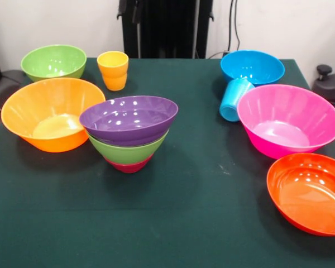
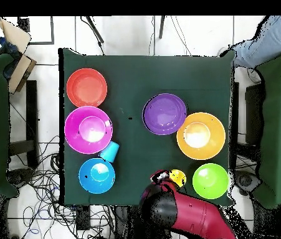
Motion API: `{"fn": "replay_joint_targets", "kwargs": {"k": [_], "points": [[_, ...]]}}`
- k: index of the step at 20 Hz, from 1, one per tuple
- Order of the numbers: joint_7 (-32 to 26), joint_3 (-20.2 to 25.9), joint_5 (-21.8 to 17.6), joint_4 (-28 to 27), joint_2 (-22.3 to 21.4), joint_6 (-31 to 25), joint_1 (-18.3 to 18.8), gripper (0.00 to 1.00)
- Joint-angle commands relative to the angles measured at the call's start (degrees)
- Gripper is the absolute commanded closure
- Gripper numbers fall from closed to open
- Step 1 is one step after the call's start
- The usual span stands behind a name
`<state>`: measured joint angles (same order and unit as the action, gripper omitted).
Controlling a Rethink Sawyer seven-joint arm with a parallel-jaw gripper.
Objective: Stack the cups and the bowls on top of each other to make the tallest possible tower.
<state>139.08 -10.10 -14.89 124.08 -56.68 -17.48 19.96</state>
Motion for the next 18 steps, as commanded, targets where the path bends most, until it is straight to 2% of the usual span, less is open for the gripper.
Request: {"fn": "replay_joint_targets", "kwargs": {"k": [1,4,7,9,11,18], "points": [[-5.49,6.41,-2.41,2.96,-1.09,-2.63,5.22,0.00],[-2.02,5.18,-4.21,1.80,4.20,1.98,4.14,0.00],[1.45,4.40,-4.72,-0.20,11.53,7.69,2.84,0.00],[2.70,3.45,-4.67,-1.72,14.40,9.33,1.67,0.00],[2.99,2.48,-4.59,-2.93,15.55,9.53,0.97,0.00],[1.12,3.58,-4.61,-2.35,16.66,10.19,3.69,0.00]]}}
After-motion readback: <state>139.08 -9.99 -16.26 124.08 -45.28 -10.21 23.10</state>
